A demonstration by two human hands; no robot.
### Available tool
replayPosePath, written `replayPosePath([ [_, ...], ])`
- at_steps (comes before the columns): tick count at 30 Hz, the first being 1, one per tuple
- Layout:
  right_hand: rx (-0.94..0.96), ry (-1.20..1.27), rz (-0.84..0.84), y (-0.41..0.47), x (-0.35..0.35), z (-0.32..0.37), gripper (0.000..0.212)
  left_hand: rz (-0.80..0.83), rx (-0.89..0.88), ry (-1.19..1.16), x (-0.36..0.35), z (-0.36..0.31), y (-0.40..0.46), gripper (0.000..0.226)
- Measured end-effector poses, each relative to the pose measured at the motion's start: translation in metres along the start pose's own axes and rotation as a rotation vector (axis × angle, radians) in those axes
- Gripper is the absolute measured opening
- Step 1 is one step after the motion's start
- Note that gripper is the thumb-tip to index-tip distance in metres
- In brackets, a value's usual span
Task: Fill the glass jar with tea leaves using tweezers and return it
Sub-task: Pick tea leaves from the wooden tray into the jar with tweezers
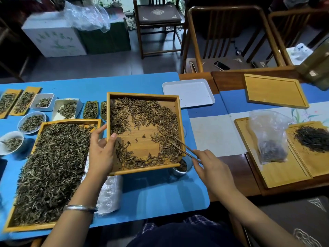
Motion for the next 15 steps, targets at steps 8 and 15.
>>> replayPosePath([
  [8,0.078,-0.147,-0.043,-0.03,-0.004,-0.006,0.029,0.003,0.018,-0.01,-0.002,-0.001,-0.001,0.034],
  [15,0.143,-0.233,-0.062,-0.05,-0.006,-0.014,0.026,0.011,-0.005,0.006,-0.004,-0.008,0.0,0.036],
])
Point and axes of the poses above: each hand's wrist, its own y-axis towards the middle knuckle, its own x-axis out of the back of the hand, z = x × y, the point moved 6 cm from there along y, towards the middle knuckle, and after that the axes turned 3 degrees about y, right-handed, at the moved point
